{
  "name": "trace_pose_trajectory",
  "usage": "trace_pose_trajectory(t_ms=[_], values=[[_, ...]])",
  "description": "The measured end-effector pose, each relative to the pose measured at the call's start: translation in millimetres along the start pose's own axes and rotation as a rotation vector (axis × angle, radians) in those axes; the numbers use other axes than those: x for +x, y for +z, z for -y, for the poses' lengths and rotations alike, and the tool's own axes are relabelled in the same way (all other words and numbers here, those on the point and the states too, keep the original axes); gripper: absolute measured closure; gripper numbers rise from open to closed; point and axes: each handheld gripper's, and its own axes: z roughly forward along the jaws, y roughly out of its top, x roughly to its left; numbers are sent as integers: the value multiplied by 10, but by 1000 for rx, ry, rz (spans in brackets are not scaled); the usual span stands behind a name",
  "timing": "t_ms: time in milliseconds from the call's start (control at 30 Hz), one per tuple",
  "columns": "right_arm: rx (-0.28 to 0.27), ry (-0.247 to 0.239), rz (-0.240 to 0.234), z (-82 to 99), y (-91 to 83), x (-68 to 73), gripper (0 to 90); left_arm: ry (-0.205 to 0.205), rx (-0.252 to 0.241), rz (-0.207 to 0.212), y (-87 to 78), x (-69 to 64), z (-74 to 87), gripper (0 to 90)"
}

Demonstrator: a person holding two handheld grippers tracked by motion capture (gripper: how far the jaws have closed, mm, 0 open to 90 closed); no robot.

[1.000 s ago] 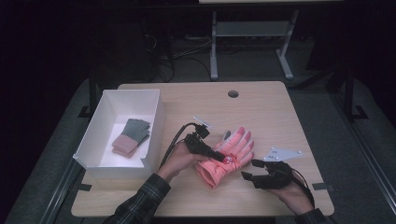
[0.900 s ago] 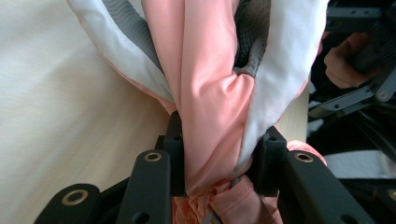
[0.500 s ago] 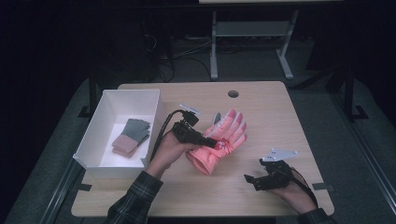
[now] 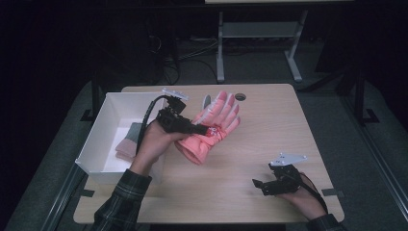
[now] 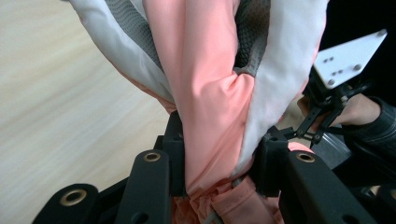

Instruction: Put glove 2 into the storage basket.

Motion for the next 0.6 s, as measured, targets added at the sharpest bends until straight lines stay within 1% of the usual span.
trace_pose_trajectory(t_ms=[67,100,167,267,433,467,500,567,600], values=[[5,-6,2,3,6,-11,116,-9,-22,-24,-127,13,-20,640],[8,3,4,7,7,-8,116,-13,-32,-36,-195,28,-28,640],[9,1,6,10,7,-15,116,-25,-50,-59,-328,69,-36,640],[9,-7,10,14,14,-22,116,-40,-73,-105,-540,141,-23,640],[9,1,9,19,19,-19,116,-88,-124,-168,-905,303,67,639],[12,1,10,18,20,-21,116,-93,-128,-177,-954,327,86,639],[13,1,10,19,21,-21,116,-108,-137,-186,-1013,355,113,639],[13,-15,12,22,30,-24,116,-125,-147,-212,-1128,419,175,638],[17,-11,14,22,31,-20,116,-137,-153,-222,-1181,454,209,637]])
